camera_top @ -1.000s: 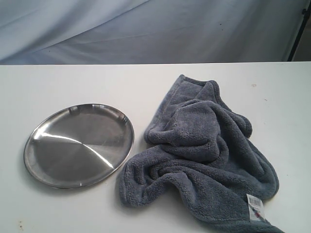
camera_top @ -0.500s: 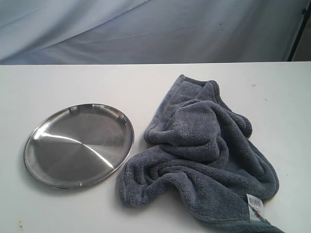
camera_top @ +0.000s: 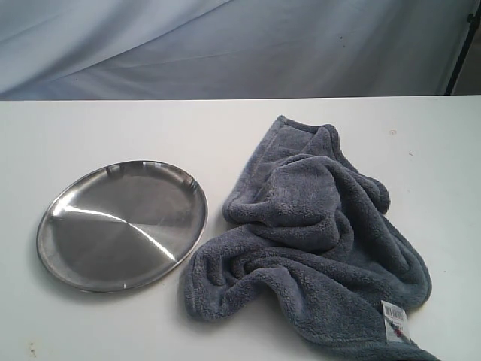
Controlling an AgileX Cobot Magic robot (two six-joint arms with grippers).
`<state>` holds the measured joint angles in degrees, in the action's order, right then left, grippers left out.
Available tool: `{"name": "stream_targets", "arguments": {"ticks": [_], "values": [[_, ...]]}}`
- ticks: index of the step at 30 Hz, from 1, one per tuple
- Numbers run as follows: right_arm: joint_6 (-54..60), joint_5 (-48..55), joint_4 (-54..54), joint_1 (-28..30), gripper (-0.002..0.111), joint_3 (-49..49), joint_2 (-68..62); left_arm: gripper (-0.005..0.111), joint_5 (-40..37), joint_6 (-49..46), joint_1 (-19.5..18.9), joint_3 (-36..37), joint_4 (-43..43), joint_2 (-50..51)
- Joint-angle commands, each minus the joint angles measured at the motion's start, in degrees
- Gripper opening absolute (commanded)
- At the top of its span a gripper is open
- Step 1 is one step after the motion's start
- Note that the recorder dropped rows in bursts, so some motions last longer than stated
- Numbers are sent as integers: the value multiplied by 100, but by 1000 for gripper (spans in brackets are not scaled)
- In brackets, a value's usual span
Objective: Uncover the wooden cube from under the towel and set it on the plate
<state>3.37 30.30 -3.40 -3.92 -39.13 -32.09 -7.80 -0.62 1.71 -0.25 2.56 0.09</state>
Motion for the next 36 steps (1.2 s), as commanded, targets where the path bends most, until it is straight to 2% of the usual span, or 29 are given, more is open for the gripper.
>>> {"name": "stream_targets", "arguments": {"ticks": [1,9,13,21,36], "values": [[274,337,-510,-16,0,-298,-610,1,3,13,-11,25,-4,-9],[724,945,-976,-26,0,-714,-1596,1,3,13,-11,25,-4,-9],[736,1199,-1027,-241,0,-913,-2042,1,3,13,-11,25,-4,-9],[736,1174,-1014,-693,0,-1095,-2857,1,3,13,-11,25,-4,-9],[782,1035,-1312,-697,0,-1100,-4280,1,3,1,-11,25,-4,-9]]}}
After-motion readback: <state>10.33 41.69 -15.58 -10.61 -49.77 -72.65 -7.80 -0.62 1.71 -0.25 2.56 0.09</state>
